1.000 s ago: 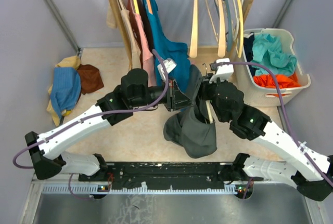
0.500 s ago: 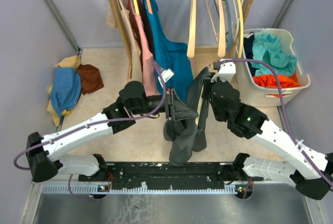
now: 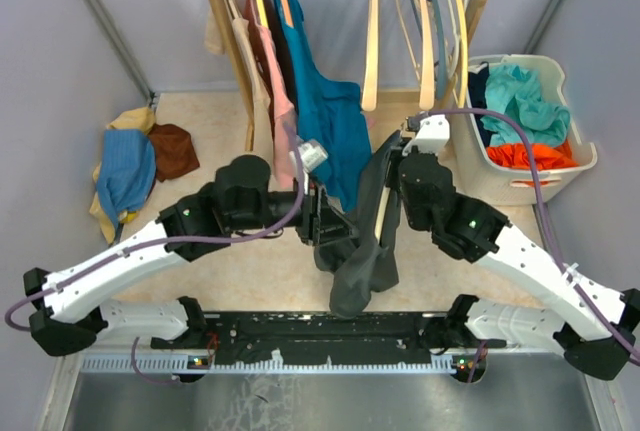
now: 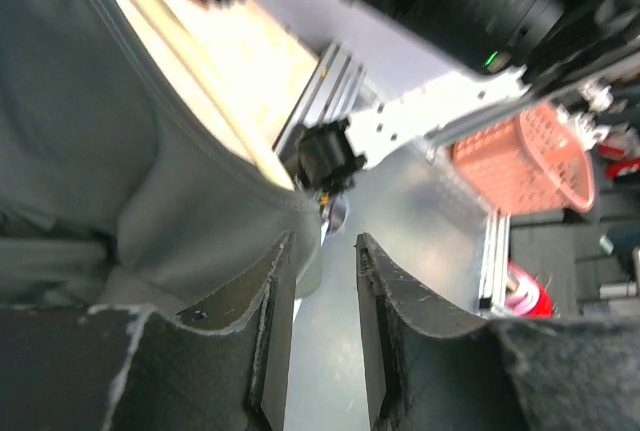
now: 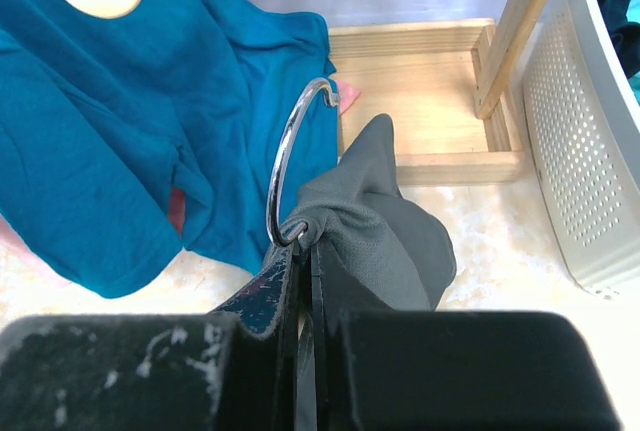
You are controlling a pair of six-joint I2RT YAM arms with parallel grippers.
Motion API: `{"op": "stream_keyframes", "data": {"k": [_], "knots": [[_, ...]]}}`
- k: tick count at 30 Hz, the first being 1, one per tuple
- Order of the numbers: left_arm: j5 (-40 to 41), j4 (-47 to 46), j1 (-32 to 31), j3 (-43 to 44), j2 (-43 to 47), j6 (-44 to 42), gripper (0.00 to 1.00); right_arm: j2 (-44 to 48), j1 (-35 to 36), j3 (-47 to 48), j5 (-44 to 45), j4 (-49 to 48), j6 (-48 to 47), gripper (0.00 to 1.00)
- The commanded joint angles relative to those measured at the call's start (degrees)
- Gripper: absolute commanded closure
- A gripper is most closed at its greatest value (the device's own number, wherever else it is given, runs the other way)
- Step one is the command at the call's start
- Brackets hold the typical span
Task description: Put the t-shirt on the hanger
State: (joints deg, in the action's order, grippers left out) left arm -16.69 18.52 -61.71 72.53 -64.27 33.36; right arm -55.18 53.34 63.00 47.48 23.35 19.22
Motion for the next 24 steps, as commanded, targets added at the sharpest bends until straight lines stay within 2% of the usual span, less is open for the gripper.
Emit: {"op": "stream_keyframes", "data": {"k": [1,8,20,24], "knots": [[6.1,9.3,-5.3,2.0,-2.3,-4.0,0.63,-1.1,-0.3,5.7,2.7,-2.5,2.2,1.0],[17.7,17.9,-12.4,7.9,-7.3,-5.9,0.63,-4.4,-0.3,9.2,3.5,-1.6,1.8,1.0],[29.0,21.6,-13.8,9.5,-9.6,-6.4,0.62,-6.7,-0.2,10.8,2.6,-1.1,3.4,1.0],[29.4,20.5,-13.9,9.6,-10.4,-6.7,0.62,-6.7,-0.2,11.0,2.7,-0.7,3.8,1.0]]}}
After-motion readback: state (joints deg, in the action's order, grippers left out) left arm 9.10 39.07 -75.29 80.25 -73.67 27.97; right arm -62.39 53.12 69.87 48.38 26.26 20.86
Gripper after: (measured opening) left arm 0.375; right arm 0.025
